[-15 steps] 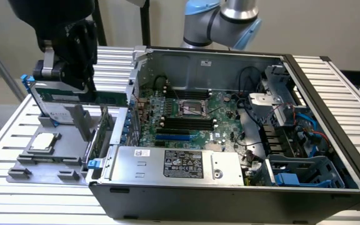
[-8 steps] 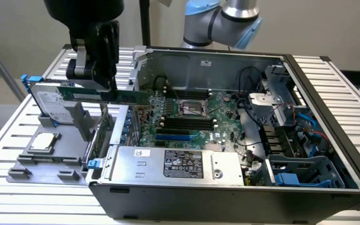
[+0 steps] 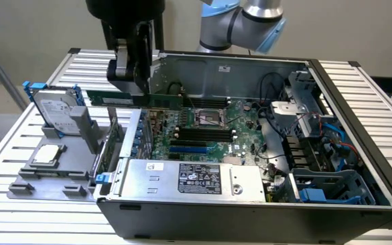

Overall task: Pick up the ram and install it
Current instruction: 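Pick up the ram and move it above insertion slot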

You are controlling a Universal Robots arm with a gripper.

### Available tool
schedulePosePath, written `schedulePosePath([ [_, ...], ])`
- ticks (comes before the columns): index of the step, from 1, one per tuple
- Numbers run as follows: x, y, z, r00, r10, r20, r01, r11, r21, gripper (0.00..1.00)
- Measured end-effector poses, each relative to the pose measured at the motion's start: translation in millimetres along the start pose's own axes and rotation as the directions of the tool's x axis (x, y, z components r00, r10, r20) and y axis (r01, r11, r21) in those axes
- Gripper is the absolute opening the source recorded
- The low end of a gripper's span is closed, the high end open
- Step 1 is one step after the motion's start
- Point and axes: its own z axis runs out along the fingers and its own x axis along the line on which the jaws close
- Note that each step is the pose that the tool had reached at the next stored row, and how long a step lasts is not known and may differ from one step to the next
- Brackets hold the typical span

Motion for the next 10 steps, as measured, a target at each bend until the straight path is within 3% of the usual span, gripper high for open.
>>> schedulePosePath([
  [10, -27.9, -25.8, 1.9, 1.0000, 0.000, 0.0000, 0.000, 1.0000, 0.0000, 0.14],
])
